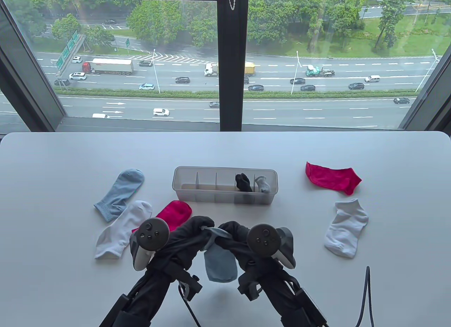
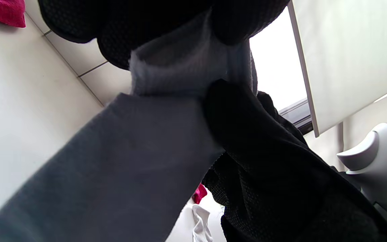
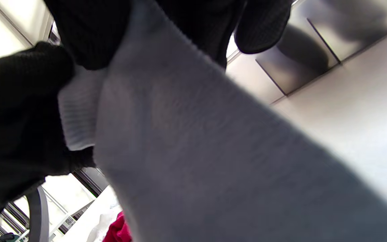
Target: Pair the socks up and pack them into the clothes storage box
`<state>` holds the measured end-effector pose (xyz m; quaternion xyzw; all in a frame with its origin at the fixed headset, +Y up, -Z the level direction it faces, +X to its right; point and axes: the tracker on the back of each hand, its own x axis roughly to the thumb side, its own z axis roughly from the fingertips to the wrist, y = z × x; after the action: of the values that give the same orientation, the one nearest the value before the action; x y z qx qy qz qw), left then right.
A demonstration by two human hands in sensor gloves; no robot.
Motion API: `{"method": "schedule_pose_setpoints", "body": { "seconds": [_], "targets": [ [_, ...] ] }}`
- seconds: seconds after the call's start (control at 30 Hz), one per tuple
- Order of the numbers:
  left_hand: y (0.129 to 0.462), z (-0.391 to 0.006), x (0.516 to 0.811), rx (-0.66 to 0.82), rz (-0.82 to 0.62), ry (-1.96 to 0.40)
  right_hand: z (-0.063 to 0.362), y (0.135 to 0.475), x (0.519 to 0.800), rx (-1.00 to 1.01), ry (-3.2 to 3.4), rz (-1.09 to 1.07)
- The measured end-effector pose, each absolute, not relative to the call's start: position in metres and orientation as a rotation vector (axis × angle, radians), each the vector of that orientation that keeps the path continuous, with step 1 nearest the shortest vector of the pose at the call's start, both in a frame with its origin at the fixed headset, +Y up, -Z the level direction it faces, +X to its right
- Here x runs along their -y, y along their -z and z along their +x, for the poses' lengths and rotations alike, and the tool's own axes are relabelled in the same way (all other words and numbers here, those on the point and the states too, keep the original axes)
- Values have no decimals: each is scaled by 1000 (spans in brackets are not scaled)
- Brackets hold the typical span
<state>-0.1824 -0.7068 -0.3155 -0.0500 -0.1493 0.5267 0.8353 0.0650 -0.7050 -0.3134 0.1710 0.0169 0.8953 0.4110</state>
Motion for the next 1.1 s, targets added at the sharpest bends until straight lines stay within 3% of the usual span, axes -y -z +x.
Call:
{"method": "schedule_pose_setpoints", "body": {
  "seconds": [0.07, 0.13, 0.27, 0.33, 0.43, 0.53, 0.63, 0.7, 0.8, 0.87, 0.97, 1.03, 1.1],
  "targets": [
    [318, -198, 710, 217, -58, -1232, 80, 317, 707, -7, -2238, 354],
    [321, -211, 711, 211, -78, -1383, 96, 321, 711, -17, -2184, 337],
    [321, -188, 708, 490, -333, -1233, 83, 322, 709, -139, -2064, 426],
    [319, -171, 703, 557, -331, -1129, 69, 318, 706, -153, -2108, 472],
    [317, -170, 696, 369, -130, -1056, 60, 312, 703, -96, -2139, 477],
    [317, -183, 700, 320, -106, -1137, 70, 316, 699, -40, -2162, 452],
    [321, -207, 706, 185, -7, -1381, 87, 319, 703, -15, -2095, 363],
    [323, -210, 708, 290, -104, -1439, 94, 322, 707, -88, -2010, 365],
    [323, -188, 710, 468, -334, -1230, 81, 323, 712, -213, -1870, 423],
    [324, -172, 710, 487, -448, -1151, 71, 321, 714, -279, -1834, 472],
    [322, -172, 706, 385, -258, -1137, 70, 320, 716, -293, -1882, 489],
    [319, -174, 702, 385, -277, -1122, 77, 321, 716, -255, -1873, 466],
    [316, -174, 698, 362, -205, -1091, 82, 321, 712, -205, -1852, 397]
  ]
}}
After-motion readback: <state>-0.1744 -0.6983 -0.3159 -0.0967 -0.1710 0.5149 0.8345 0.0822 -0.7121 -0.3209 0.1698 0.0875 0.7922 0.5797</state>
